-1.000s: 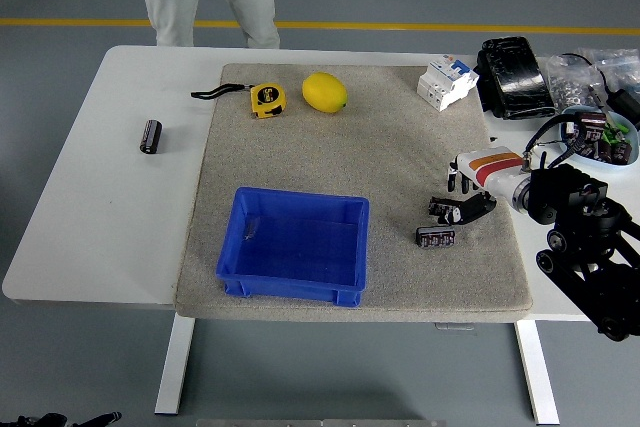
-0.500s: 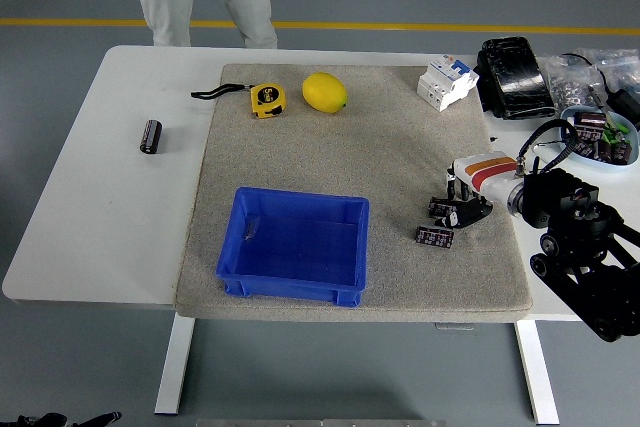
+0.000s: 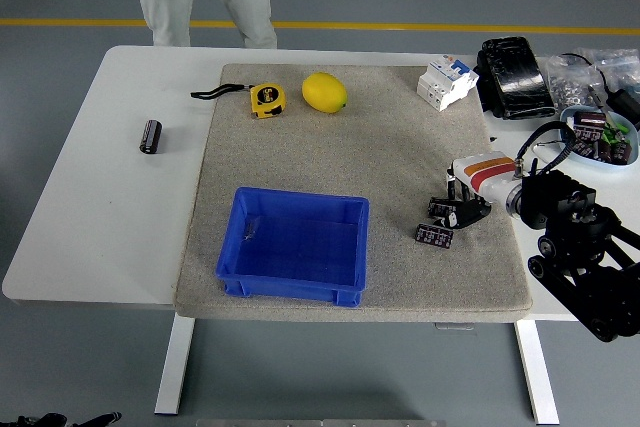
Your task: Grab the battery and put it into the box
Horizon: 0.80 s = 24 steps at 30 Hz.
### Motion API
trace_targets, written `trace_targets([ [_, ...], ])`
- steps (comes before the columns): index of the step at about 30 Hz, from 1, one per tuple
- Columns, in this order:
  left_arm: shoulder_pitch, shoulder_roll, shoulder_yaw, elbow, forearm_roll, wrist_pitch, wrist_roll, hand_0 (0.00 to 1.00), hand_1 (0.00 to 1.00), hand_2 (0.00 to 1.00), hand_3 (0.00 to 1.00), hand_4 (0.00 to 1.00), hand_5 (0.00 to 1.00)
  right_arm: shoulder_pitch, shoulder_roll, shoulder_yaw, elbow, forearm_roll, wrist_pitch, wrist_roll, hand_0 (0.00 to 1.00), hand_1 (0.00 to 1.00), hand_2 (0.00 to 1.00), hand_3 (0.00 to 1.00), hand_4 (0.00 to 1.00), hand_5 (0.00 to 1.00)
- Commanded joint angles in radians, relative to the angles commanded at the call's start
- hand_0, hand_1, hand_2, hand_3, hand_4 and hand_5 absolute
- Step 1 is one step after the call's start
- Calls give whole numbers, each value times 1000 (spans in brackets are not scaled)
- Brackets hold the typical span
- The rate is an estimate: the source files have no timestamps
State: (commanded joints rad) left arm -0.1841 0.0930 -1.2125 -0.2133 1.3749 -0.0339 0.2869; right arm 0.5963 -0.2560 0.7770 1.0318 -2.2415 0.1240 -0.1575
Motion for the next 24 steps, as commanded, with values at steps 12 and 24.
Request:
trace_targets([
  [12, 0, 0, 6, 0, -7, 1, 0, 807, 824, 853, 699, 771, 665, -4, 5, -3, -19, -4, -32, 9, 225, 325, 375, 435, 877, 386],
  [24, 0, -1, 5, -1, -4, 0, 1, 808, 825, 853, 700, 772, 666, -7, 7, -6, -28, 2, -94, 17, 201, 342, 381, 439, 851, 343],
])
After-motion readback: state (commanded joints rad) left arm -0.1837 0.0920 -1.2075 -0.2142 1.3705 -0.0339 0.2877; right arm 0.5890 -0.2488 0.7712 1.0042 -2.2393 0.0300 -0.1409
